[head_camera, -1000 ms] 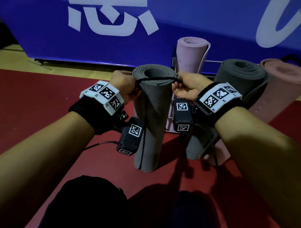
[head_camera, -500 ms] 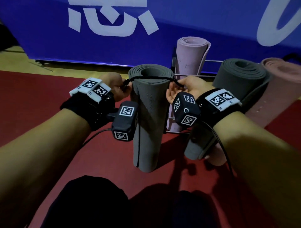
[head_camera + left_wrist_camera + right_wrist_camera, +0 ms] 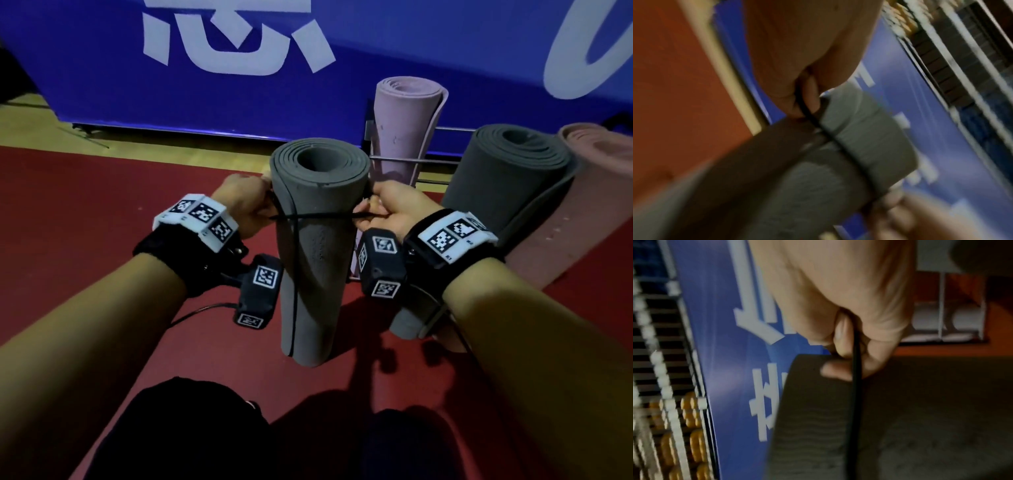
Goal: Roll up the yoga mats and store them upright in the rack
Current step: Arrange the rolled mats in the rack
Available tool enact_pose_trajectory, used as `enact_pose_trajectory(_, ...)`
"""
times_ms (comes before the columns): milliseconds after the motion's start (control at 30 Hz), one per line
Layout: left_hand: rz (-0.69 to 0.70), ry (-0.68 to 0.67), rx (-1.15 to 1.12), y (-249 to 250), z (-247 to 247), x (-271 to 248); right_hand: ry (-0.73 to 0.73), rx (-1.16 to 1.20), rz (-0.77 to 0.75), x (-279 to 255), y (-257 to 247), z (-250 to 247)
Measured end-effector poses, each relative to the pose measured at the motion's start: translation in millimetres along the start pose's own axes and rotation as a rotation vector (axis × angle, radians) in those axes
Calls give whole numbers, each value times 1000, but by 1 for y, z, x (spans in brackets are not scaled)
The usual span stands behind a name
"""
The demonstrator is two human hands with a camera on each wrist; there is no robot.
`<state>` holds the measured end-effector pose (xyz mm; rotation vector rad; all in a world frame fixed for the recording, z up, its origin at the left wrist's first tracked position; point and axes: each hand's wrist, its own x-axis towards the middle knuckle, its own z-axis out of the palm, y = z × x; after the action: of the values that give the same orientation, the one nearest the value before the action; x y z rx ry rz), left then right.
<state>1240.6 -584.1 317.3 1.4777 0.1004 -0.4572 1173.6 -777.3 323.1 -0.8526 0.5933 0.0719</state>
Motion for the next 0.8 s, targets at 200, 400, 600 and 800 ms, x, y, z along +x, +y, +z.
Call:
enact_pose_trajectory(200,-51,240,471,-20,-6,17,203,-505,-149,19,26,-2)
enact_pose_trajectory(400,56,331,1047,-31,-11,26,470,-1169,-438,37,43,-12)
enact_pose_trajectory(600,25,289,1145,-55,-17,40,522,-1296,-442,57,63,-23)
enact_pose_trajectory(800,2,202,1150,-91,-27,57,464,-1186,-333,79,93,-46)
